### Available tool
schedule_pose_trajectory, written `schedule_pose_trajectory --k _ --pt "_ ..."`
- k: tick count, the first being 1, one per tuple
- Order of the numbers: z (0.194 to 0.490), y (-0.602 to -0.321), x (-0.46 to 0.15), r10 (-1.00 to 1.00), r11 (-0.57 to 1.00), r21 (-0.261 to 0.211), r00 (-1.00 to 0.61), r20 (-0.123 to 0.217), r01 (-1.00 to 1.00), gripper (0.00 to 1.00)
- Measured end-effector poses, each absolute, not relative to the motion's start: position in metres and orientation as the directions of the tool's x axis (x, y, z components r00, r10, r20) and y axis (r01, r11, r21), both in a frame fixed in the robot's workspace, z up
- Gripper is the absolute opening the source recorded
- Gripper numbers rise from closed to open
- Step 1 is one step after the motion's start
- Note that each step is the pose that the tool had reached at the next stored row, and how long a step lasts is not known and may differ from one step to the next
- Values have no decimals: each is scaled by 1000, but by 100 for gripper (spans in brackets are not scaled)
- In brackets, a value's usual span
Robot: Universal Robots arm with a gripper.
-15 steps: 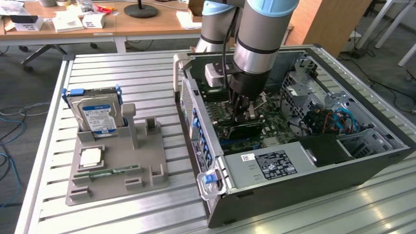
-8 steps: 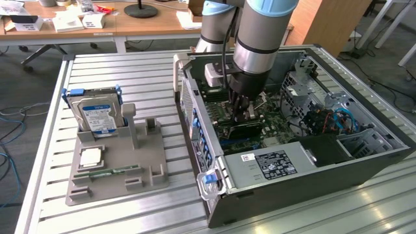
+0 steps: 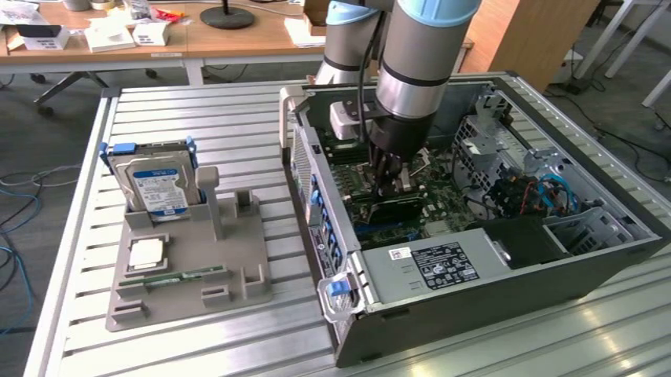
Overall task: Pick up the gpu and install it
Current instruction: 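Press down on the gpu until it lock into place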
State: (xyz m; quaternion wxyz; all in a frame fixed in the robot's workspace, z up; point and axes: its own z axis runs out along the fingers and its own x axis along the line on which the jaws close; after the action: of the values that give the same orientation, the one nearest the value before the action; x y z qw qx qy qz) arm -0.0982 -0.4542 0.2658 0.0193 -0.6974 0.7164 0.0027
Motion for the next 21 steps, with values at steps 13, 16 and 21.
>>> schedule_pose_trajectory --k 13,16,21 --pt "266 -454 -99 -999 27 -23 -27 -31 -999 11" --pt "266 -454 -99 -999 27 -23 -27 -31 -999 11" --pt "266 -453 -99 -999 27 -23 -27 -32 -999 11"
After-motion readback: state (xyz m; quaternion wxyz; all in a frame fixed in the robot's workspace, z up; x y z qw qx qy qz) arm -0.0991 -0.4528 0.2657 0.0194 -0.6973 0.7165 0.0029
